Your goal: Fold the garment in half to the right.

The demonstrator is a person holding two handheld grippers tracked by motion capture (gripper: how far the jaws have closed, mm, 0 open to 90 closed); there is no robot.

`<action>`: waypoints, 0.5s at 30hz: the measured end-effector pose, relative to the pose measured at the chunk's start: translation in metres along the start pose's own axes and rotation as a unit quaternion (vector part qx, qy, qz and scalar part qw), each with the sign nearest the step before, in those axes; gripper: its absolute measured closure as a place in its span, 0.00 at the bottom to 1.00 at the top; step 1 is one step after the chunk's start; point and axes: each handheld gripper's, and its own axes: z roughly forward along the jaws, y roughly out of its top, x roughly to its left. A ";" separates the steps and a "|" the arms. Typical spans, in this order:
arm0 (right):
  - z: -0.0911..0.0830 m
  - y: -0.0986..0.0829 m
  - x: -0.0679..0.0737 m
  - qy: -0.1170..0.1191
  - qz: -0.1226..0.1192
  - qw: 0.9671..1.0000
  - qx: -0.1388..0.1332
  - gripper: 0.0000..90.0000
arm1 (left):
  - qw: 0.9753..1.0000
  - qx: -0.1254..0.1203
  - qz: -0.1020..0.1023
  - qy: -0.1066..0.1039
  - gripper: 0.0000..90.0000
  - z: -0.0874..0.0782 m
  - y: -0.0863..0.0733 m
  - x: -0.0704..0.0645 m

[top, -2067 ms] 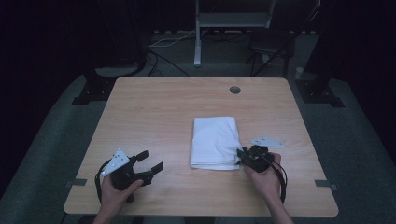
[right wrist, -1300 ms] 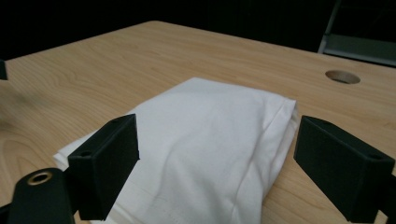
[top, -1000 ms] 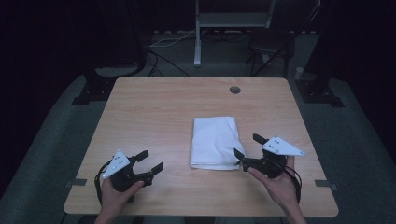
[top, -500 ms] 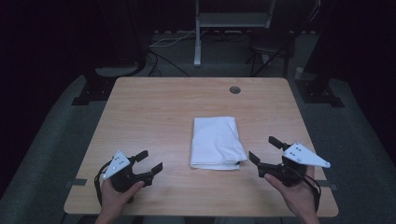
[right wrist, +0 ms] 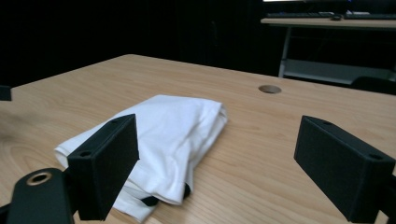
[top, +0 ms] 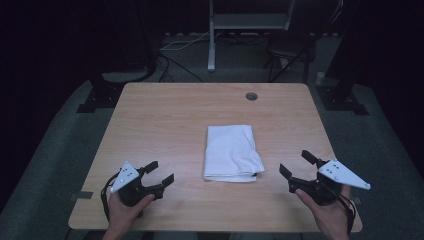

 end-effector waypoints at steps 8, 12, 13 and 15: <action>-0.004 -0.017 -0.017 -0.038 0.018 0.999 0.002 0.15 | 1.000 -0.002 0.002 0.003 0.23 0.000 0.000 0.000; -0.005 -0.026 -0.023 -0.048 0.026 0.998 0.007 0.15 | 1.000 -0.001 0.008 0.005 0.23 0.000 0.000 -0.002; -0.005 -0.027 -0.024 -0.050 0.026 0.998 0.008 0.15 | 1.000 -0.002 0.010 0.004 0.23 -0.001 0.000 -0.002; -0.006 -0.031 -0.026 -0.053 0.027 0.998 0.010 0.15 | 1.000 -0.003 0.011 0.005 0.23 0.000 0.000 -0.003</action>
